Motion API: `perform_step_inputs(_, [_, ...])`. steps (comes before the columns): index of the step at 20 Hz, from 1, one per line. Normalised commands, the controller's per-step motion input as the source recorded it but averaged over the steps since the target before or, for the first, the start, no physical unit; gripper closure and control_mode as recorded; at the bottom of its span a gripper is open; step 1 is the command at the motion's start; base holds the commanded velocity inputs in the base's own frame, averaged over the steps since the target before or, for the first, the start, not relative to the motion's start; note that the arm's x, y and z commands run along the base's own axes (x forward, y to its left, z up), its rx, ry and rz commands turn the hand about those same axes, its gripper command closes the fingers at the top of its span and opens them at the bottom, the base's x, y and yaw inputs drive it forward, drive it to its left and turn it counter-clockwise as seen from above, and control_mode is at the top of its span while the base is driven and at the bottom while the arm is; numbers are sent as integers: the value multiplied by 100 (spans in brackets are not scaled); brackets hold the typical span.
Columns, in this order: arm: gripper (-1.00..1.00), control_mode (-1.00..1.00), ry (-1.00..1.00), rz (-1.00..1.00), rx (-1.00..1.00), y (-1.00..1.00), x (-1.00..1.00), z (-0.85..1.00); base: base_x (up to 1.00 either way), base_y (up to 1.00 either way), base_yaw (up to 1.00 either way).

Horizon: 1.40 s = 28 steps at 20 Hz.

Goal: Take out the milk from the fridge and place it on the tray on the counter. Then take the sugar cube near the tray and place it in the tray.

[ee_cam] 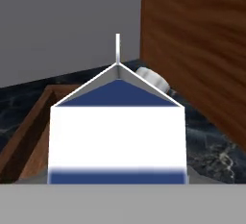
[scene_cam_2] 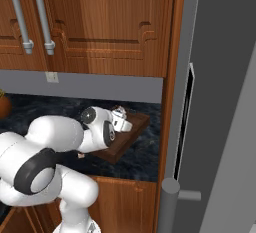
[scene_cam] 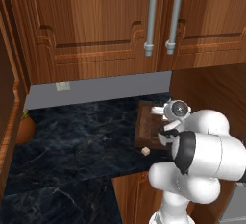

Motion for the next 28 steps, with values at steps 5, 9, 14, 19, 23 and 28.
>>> perform_step_inputs(5, [100, -100, 7, 0, 0, 0, 31, 0, 0, 0, 0])
perform_step_inputs(9, [100, -100, 10, 0, 0, 0, 40, 0, 0, 0, 0])
perform_step_inputs(14, [100, -100, 3, 0, 0, 0, 45, 0, 0, 0, 0])
perform_step_inputs(19, [100, -100, 0, 0, 0, 0, 41, 0, 0, 0, 0])
perform_step_inputs(23, [100, -100, 9, 1, 0, 0, 23, -20, 0, 0, 0])
perform_step_inputs(28, [100, -100, 1, 0, 0, 0, 2, -28, 0, 0, 0])
